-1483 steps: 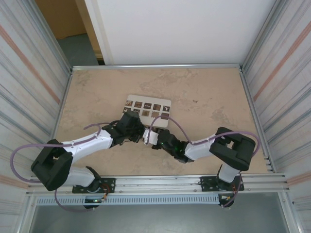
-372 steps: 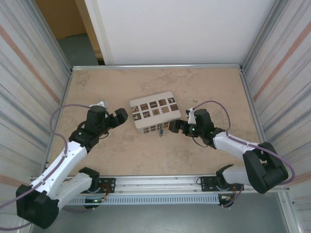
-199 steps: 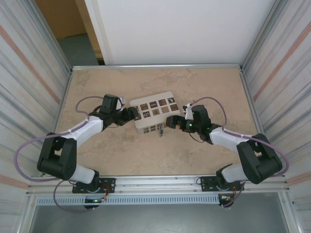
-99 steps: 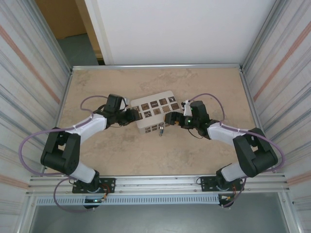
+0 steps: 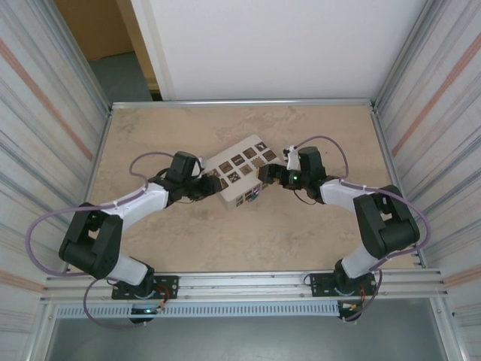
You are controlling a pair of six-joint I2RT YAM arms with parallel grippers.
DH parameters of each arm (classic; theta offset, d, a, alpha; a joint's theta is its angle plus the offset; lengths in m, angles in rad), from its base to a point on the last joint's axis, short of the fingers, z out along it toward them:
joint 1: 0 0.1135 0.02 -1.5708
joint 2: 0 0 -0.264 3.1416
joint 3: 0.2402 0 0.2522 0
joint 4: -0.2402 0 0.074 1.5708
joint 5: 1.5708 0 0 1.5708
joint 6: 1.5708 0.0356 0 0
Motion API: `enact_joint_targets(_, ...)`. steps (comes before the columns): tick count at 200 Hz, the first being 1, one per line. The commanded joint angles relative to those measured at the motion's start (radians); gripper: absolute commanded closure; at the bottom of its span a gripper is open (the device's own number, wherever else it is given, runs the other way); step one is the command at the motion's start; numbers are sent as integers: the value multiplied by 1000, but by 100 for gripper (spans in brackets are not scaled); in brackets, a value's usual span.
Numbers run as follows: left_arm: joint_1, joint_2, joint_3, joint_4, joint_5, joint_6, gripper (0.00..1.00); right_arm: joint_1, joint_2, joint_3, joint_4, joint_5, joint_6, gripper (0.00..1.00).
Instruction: Unlock the padlock with the key
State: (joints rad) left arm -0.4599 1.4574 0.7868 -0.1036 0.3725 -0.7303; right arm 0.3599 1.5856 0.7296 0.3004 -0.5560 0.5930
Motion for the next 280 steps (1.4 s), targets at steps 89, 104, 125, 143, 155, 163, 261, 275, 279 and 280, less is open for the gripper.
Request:
enact_joint_targets(89, -3, -203, 84, -264, -56, 48, 51, -53, -195, -182, 15, -69, -69, 1)
enact_joint_targets(104, -5, -218, 98, -270, -42, 44, 51, -52, -227, -209, 19, -79, -60, 0)
enact_joint_targets(125, -14, -211, 124, -274, -14, 42, 51, -52, -254, -238, 48, -108, -37, 5)
enact_joint_targets(143, -23, -185, 150, -266, 14, 43, 53, -51, -260, -262, 100, -130, 2, 7)
enact_joint_targets(155, -30, -162, 164, -246, 37, 40, 55, -50, -259, -274, 135, -135, 22, 8)
enact_joint_targets(163, -35, -147, 175, -234, 50, 39, 56, -45, -255, -281, 151, -129, 29, 8)
enact_joint_targets(261, -85, 97, 301, -182, 103, 75, 64, 47, -65, -257, 329, -68, 27, 16)
enact_joint_targets(275, -85, 115, 300, -172, 107, 73, 64, 59, -31, -247, 358, -69, 23, 19)
enact_joint_targets(279, -85, 120, 298, -170, 105, 73, 64, 62, -22, -243, 364, -68, 21, 20)
enact_joint_targets(280, -85, 121, 298, -170, 105, 73, 64, 63, -19, -242, 365, -68, 20, 20)
